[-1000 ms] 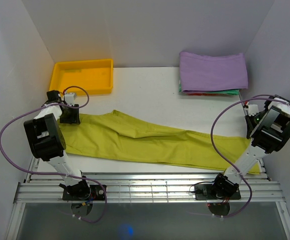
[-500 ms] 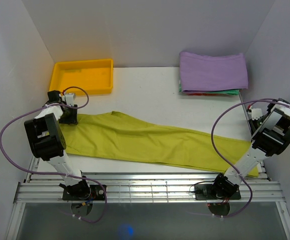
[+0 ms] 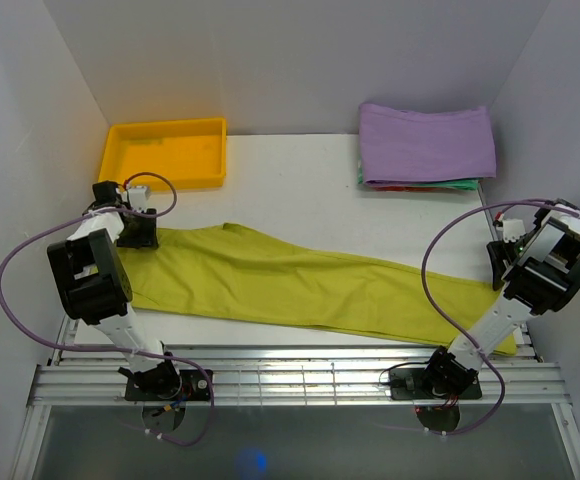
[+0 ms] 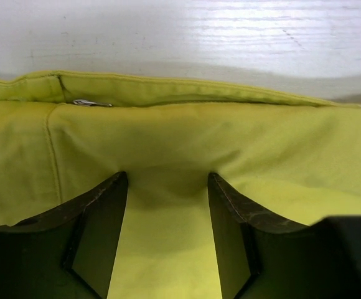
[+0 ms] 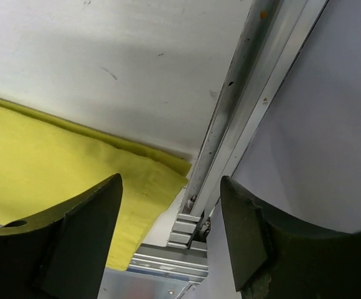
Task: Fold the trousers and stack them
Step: Fold the trousers
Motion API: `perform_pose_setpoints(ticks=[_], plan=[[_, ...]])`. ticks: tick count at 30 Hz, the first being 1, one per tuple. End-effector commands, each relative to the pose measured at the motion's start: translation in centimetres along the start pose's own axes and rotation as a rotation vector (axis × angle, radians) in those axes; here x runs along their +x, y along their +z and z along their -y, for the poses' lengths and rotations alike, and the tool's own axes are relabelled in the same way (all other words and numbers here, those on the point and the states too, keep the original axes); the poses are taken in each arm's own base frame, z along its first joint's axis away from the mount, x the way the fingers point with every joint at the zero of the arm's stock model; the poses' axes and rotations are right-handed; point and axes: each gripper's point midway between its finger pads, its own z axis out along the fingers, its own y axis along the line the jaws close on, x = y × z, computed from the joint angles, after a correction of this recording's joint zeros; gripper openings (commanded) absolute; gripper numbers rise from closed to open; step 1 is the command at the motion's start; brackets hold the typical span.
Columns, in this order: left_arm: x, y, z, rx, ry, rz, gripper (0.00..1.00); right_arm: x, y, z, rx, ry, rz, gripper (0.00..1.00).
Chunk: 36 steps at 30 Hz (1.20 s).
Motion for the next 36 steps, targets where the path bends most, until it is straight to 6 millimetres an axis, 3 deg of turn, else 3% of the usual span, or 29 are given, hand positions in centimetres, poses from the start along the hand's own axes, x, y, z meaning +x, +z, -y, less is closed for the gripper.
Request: perform_pose_setpoints(ticks=[1,4,8,11,14,15,17,18,19,21,22,23,28,36], plan=[[-1.6,-3.5,2.2,0.101,-0.007,0.081,0.65,2.1,-2.3,-0.9,-0.02,0.065,0.023,0.7],[-2.8,-5.4,4.0,0.186,0.018,0.151,0.68,3.4,-1.9,-2.2,-0.03,0.056,0.004,0.69],[-5.3,-8.4,6.9,0.305,0.14,0.275,0.69,5.2,0.6,-3.6,-0.056,0.055,-0.048,0.6],[-6.9,-10.2,10.8,0.435,0.338,0.348,0.66,5.9,2.3,-3.8,-0.076,0.062,-0.08,0.48],[-6.1,-10.3,15.9,0.577,0.6,0.334,0.63,5.7,2.8,-3.3,-0.075,0.059,-0.089,0.3],[-5.8,-10.6,18.4,0.63,0.69,0.312,0.62,5.7,2.9,-3.2,-0.076,0.058,-0.091,0.26],[-5.1,-9.3,20.1,0.694,0.836,0.293,0.6,5.4,2.9,-2.7,-0.07,0.054,-0.089,0.17],[-5.1,-9.5,22.1,0.742,0.906,0.285,0.59,5.3,2.8,-2.5,-0.068,0.052,-0.087,0.13],[-4.5,-8.0,22.7,0.778,0.931,0.245,0.59,5.0,2.7,-2.2,-0.061,0.051,-0.082,0.09],[-3.7,-7.0,24.0,0.827,1.016,0.196,0.58,4.7,2.5,-2.0,-0.06,0.05,-0.076,0.08],[-5.1,-6.8,24.3,0.817,1.048,0.208,0.57,4.4,2.2,-1.6,-0.054,0.047,-0.067,0.08],[-4.6,-5.1,24.5,0.843,1.057,0.167,0.56,4.3,2.1,-1.6,-0.056,0.048,-0.064,0.08],[-5.1,-2.7,25.7,0.852,1.121,0.123,0.56,4.0,1.8,-1.4,-0.056,0.043,-0.059,0.08],[-2.3,0.6,25.5,0.845,1.179,-0.003,0.52,4.1,1.7,-1.4,-0.051,0.032,-0.061,0.08]])
